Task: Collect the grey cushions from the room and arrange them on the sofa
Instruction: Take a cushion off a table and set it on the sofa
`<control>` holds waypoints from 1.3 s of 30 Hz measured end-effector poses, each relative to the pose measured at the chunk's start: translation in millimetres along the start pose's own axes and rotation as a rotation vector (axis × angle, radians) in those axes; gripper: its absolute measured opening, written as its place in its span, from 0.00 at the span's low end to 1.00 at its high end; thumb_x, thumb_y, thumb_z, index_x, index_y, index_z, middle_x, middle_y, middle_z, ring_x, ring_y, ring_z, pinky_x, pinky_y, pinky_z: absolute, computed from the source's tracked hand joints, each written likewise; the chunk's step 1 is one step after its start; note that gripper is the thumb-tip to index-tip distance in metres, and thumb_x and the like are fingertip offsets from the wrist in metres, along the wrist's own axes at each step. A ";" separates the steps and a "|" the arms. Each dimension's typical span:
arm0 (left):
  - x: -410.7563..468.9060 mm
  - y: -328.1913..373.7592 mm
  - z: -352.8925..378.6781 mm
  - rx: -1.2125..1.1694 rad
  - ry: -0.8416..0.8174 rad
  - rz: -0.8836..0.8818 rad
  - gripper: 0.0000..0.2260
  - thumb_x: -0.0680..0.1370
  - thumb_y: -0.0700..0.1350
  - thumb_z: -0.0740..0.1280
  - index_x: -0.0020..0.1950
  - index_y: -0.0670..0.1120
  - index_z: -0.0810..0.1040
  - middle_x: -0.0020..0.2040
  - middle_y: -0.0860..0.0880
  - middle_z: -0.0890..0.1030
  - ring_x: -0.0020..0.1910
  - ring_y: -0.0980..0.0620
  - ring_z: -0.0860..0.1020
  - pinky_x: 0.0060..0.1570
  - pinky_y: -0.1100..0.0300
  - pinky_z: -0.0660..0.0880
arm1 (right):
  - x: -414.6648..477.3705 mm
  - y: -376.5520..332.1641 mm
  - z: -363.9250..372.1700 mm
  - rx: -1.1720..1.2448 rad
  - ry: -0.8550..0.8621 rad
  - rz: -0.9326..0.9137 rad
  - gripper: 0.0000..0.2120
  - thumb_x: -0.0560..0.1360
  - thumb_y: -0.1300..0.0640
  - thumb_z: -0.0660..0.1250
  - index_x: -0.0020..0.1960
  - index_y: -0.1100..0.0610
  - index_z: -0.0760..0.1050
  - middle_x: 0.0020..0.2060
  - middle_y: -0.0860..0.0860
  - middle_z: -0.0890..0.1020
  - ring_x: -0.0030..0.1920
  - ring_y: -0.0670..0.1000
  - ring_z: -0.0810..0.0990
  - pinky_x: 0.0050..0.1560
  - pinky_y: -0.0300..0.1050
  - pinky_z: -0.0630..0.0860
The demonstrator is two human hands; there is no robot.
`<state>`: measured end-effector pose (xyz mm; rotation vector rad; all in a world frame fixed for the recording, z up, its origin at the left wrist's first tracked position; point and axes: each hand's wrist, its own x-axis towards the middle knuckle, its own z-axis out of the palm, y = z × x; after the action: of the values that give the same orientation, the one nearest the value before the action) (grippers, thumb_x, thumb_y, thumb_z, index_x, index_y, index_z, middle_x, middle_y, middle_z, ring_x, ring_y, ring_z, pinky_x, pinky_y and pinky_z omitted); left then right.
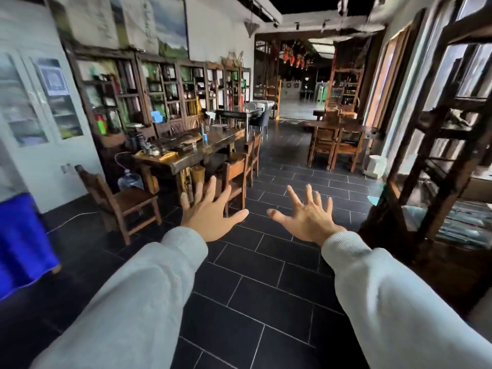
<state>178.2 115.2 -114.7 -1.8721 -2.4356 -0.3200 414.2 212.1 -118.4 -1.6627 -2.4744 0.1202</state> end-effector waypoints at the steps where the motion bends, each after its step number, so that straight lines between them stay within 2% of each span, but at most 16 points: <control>1: -2.9 -25.1 -5.7 0.018 0.017 -0.006 0.42 0.76 0.79 0.46 0.86 0.61 0.46 0.86 0.50 0.36 0.85 0.41 0.37 0.79 0.31 0.39 | 3.7 -28.3 2.9 0.019 0.002 -0.025 0.48 0.72 0.18 0.43 0.85 0.41 0.39 0.84 0.61 0.39 0.83 0.64 0.39 0.76 0.69 0.34; 5: -23.5 -118.6 -22.4 0.042 0.065 -0.078 0.41 0.75 0.80 0.44 0.85 0.63 0.43 0.85 0.51 0.32 0.84 0.42 0.34 0.77 0.31 0.37 | 8.6 -139.7 20.5 0.116 -0.009 -0.122 0.51 0.68 0.18 0.43 0.85 0.41 0.41 0.83 0.61 0.38 0.83 0.63 0.40 0.77 0.67 0.35; 9: -50.8 -207.1 -30.7 0.060 0.099 -0.158 0.40 0.76 0.79 0.42 0.85 0.63 0.41 0.85 0.51 0.32 0.83 0.41 0.33 0.77 0.30 0.36 | 11.4 -237.8 48.2 0.132 -0.041 -0.260 0.47 0.74 0.20 0.46 0.85 0.42 0.41 0.84 0.61 0.39 0.83 0.62 0.40 0.78 0.67 0.36; 14: -85.4 -310.0 -31.8 0.102 0.146 -0.298 0.39 0.76 0.79 0.40 0.84 0.64 0.39 0.85 0.50 0.32 0.83 0.40 0.33 0.76 0.29 0.36 | 30.7 -341.8 81.9 0.108 -0.066 -0.420 0.46 0.75 0.21 0.47 0.85 0.42 0.42 0.84 0.60 0.42 0.84 0.61 0.41 0.78 0.66 0.34; 20: -97.0 -412.6 -29.0 0.228 0.139 -0.539 0.39 0.74 0.80 0.35 0.82 0.66 0.34 0.83 0.50 0.27 0.81 0.38 0.27 0.75 0.26 0.33 | 76.1 -460.3 105.4 0.059 -0.025 -0.598 0.46 0.74 0.20 0.42 0.84 0.41 0.35 0.82 0.60 0.34 0.82 0.62 0.31 0.76 0.68 0.29; 23: -87.2 -454.5 -26.9 0.242 0.152 -0.652 0.38 0.75 0.79 0.37 0.82 0.66 0.34 0.80 0.52 0.24 0.81 0.40 0.26 0.74 0.28 0.31 | 108.9 -513.7 121.0 0.070 0.014 -0.671 0.48 0.71 0.17 0.37 0.83 0.40 0.31 0.80 0.60 0.29 0.80 0.62 0.27 0.76 0.68 0.28; 27: -53.0 -502.1 -28.0 0.256 0.180 -0.797 0.39 0.75 0.78 0.38 0.83 0.65 0.34 0.84 0.50 0.28 0.82 0.40 0.29 0.76 0.29 0.33 | 166.6 -581.3 143.4 0.089 0.053 -0.779 0.50 0.66 0.16 0.31 0.81 0.39 0.28 0.74 0.57 0.21 0.79 0.61 0.24 0.75 0.70 0.29; 30: -20.9 -538.6 -31.8 0.257 0.188 -0.878 0.39 0.76 0.77 0.39 0.82 0.64 0.32 0.83 0.51 0.27 0.82 0.41 0.29 0.77 0.29 0.35 | 212.4 -629.0 155.9 0.106 0.051 -0.846 0.51 0.64 0.15 0.28 0.81 0.39 0.27 0.78 0.59 0.24 0.79 0.61 0.24 0.74 0.69 0.27; 34: 13.1 -587.4 -37.0 0.258 0.178 -0.970 0.38 0.75 0.78 0.37 0.79 0.64 0.27 0.82 0.51 0.24 0.81 0.41 0.27 0.77 0.29 0.37 | 266.5 -686.1 165.3 0.126 -0.003 -0.957 0.49 0.64 0.14 0.29 0.77 0.37 0.23 0.77 0.59 0.23 0.77 0.60 0.21 0.69 0.66 0.19; 39: 29.2 -645.7 -35.4 0.306 0.169 -1.076 0.38 0.72 0.79 0.34 0.76 0.64 0.23 0.82 0.50 0.24 0.82 0.40 0.28 0.78 0.28 0.39 | 305.8 -756.1 181.1 0.147 -0.072 -1.040 0.49 0.66 0.14 0.33 0.78 0.38 0.24 0.78 0.60 0.24 0.78 0.61 0.24 0.72 0.67 0.22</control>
<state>-452.8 -21.7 -159.9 -0.2852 -2.8841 -0.1033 -420.5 211.9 -153.9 -0.1868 -2.9303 0.2155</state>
